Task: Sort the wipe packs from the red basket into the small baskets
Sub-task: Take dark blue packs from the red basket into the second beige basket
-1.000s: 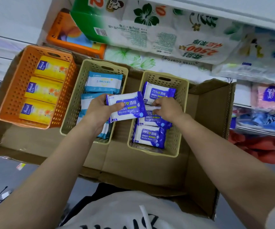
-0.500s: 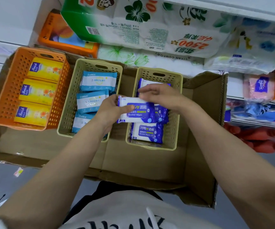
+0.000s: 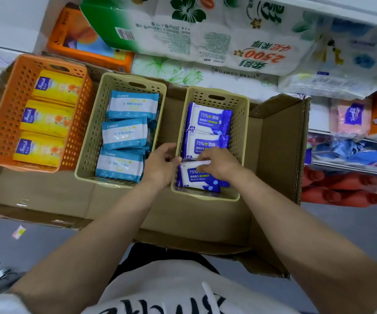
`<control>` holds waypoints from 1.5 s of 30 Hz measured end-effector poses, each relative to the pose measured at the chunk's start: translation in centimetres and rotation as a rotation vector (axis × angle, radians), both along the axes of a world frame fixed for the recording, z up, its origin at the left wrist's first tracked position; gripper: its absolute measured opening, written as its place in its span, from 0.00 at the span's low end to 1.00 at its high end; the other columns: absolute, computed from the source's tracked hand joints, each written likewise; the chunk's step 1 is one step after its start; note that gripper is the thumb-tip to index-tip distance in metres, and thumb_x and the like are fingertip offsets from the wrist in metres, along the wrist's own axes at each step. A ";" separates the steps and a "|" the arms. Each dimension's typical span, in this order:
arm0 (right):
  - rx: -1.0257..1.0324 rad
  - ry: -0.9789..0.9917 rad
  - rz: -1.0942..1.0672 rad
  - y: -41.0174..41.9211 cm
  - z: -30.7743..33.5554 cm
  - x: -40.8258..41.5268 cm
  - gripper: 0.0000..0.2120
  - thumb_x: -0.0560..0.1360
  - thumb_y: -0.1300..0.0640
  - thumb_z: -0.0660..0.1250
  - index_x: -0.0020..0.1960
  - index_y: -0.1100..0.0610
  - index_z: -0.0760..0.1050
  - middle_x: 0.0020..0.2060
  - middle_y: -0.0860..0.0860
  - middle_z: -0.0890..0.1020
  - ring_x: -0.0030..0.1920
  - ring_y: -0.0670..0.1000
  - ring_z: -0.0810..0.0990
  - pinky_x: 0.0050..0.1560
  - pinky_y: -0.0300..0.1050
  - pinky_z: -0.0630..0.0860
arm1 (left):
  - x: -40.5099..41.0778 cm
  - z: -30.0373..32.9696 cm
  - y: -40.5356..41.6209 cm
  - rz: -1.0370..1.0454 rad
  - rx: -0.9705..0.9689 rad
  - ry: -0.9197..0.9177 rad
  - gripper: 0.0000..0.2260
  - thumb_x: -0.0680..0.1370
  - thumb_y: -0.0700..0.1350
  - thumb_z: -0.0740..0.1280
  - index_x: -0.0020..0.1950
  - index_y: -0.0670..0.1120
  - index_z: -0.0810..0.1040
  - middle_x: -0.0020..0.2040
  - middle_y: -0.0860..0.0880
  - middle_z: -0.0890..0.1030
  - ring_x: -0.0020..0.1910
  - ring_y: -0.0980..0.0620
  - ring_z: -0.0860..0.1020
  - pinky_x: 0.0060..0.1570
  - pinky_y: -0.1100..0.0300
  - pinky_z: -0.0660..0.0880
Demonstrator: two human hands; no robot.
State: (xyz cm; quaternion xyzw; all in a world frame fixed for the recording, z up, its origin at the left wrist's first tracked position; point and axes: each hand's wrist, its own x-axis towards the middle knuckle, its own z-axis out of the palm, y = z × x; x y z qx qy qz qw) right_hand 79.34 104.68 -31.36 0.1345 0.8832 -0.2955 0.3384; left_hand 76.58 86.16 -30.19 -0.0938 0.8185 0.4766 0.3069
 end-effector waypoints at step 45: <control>0.171 0.211 -0.083 2.4 0.8 -2.1 0.16 0.74 0.49 0.73 0.58 0.53 0.78 0.58 0.52 0.81 0.59 0.53 0.78 0.53 0.51 0.79 | -0.4 -0.9 -0.5 -0.046 0.081 -0.041 0.19 0.79 0.46 0.69 0.69 0.57 0.72 0.51 0.53 0.76 0.52 0.56 0.75 0.41 0.61 0.77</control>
